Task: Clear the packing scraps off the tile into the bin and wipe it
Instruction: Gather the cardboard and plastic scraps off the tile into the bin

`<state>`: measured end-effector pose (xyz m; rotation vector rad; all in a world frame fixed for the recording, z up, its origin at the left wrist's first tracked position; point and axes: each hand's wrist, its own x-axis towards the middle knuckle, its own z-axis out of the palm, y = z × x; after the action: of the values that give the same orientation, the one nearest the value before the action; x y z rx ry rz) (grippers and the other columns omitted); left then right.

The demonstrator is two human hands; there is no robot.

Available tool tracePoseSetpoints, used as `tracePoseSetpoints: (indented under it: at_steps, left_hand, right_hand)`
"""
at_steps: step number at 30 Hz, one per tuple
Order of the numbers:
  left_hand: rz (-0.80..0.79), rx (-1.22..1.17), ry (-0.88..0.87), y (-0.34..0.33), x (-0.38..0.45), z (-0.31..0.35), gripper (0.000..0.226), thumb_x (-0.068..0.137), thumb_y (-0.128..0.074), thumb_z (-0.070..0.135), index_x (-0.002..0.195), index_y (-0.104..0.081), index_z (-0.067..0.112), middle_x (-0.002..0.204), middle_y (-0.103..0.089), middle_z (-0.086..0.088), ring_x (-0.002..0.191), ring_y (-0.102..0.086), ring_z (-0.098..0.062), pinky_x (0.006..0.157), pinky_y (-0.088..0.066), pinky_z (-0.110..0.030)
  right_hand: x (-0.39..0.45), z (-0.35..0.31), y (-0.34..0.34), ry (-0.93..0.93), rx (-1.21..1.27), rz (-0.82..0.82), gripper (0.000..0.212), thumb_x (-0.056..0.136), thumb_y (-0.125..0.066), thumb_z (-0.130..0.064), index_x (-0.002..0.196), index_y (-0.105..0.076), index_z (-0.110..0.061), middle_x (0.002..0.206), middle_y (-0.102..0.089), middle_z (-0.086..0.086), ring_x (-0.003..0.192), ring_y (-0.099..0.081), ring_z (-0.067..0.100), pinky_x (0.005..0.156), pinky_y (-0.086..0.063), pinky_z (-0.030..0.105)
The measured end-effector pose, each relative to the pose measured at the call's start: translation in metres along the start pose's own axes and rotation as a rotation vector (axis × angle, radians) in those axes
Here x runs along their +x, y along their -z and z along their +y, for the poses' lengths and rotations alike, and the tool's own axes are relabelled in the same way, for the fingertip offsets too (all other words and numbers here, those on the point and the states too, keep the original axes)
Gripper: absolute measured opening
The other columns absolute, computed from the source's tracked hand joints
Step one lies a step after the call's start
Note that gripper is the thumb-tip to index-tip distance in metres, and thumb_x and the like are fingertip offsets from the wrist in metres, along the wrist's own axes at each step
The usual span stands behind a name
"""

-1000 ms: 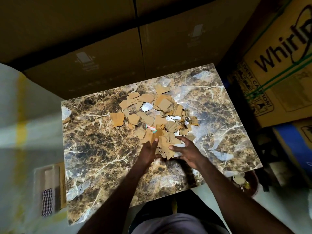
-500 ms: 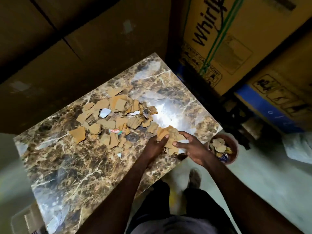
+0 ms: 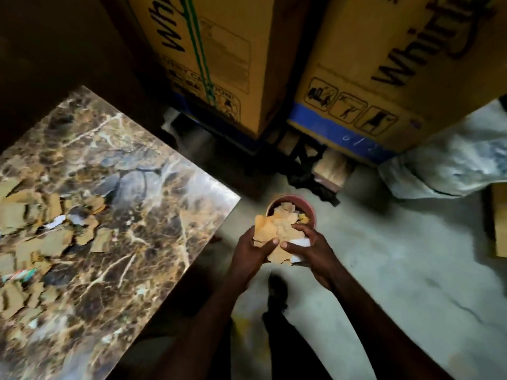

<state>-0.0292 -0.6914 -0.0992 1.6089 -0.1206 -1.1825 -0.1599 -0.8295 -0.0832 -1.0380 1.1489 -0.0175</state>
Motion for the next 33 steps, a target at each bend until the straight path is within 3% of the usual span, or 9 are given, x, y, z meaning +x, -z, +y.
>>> tracePoseSetpoints:
  at_steps: [4,9,14,18,20,24,26,29,33]
  left_hand:
    - [0.018,-0.01,0.036,-0.057,0.064,-0.055,0.039,0.096,-0.082,0.021,0.132,-0.068,0.023,0.12,-0.08,-0.001,0.112,-0.077,-0.028,0.087,-0.066,-0.05]
    - [-0.05,0.019,0.069,-0.088,0.151,-0.118,0.051,0.095,-0.082,0.025,0.143,-0.063,0.024,0.128,-0.077,-0.003,0.119,-0.074,-0.028,0.091,-0.064,-0.057]
    - [-0.044,0.107,0.025,-0.101,0.234,-0.169,0.056,0.096,-0.082,0.023,0.147,-0.059,0.023,0.133,-0.075,0.001,0.121,-0.072,-0.021,0.098,-0.063,-0.05]
    - [-0.04,0.159,0.062,-0.102,0.291,-0.195,0.058,0.095,-0.081,0.008,0.147,-0.055,0.011,0.132,-0.073,-0.007,0.115,-0.072,-0.022,0.09,-0.064,-0.03]
    - [-0.026,0.184,0.126,-0.095,0.312,-0.211,0.067,0.089,-0.088,0.012,0.146,-0.054,0.012,0.131,-0.073,-0.006,0.112,-0.072,-0.023,0.091,-0.064,-0.038]
    - [0.107,0.243,0.243,-0.071,0.317,-0.228,0.048,0.088,-0.088,0.017,0.116,-0.05,0.029,0.108,-0.069,-0.001,0.086,-0.063,-0.014,0.067,-0.05,-0.028]
    - [0.137,0.243,0.258,-0.063,0.308,-0.228,0.044,0.09,-0.086,0.016,0.103,-0.048,0.035,0.101,-0.067,0.003,0.083,-0.06,-0.01,0.068,-0.05,-0.028]
    - [0.15,0.236,0.252,-0.061,0.29,-0.214,0.046,0.087,-0.088,0.021,0.117,-0.055,0.034,0.116,-0.074,-0.009,0.095,-0.064,-0.019,0.08,-0.052,-0.034]
    - [0.129,0.201,0.202,-0.075,0.261,-0.176,0.052,0.081,-0.086,0.026,0.127,-0.063,0.021,0.124,-0.074,-0.012,0.109,-0.071,-0.029,0.095,-0.06,-0.045]
  right_hand:
    - [0.057,0.035,0.054,-0.028,0.025,0.08,0.047,0.085,-0.089,-0.011,0.124,-0.068,-0.025,0.116,-0.072,-0.006,0.099,-0.074,0.018,0.068,-0.062,0.034]
    - [0.145,0.081,0.096,-0.034,0.01,0.118,0.049,0.081,-0.093,-0.013,0.122,-0.069,-0.025,0.122,-0.073,0.0,0.106,-0.074,0.026,0.075,-0.066,0.044]
    - [0.234,0.121,0.117,-0.028,-0.025,0.138,0.05,0.079,-0.095,-0.017,0.12,-0.069,-0.028,0.125,-0.07,-0.001,0.107,-0.072,0.027,0.068,-0.063,0.035]
    - [0.299,0.153,0.129,0.025,-0.065,0.157,0.059,0.076,-0.096,-0.018,0.125,-0.067,-0.033,0.126,-0.068,-0.013,0.114,-0.07,0.017,0.083,-0.066,0.043]
    - [0.32,0.169,0.135,0.055,-0.082,0.166,0.073,0.077,-0.096,-0.014,0.138,-0.059,-0.03,0.132,-0.068,-0.012,0.12,-0.067,0.012,0.097,-0.062,0.044]
    - [0.335,0.196,0.142,0.075,-0.246,0.196,0.077,0.072,-0.097,-0.029,0.137,-0.056,-0.036,0.138,-0.066,-0.006,0.127,-0.064,0.019,0.107,-0.056,0.047]
    - [0.331,0.2,0.138,0.05,-0.276,0.213,0.085,0.068,-0.096,-0.038,0.143,-0.056,-0.031,0.14,-0.066,-0.001,0.127,-0.064,0.022,0.108,-0.055,0.05]
    - [0.313,0.187,0.124,0.02,-0.244,0.21,0.067,0.082,-0.091,-0.023,0.141,-0.06,-0.027,0.139,-0.065,0.004,0.127,-0.064,0.025,0.104,-0.058,0.052]
    - [0.276,0.152,0.101,0.062,-0.209,0.24,0.038,0.086,-0.087,-0.021,0.117,-0.072,-0.038,0.128,-0.072,-0.002,0.119,-0.069,0.023,0.098,-0.061,0.054]
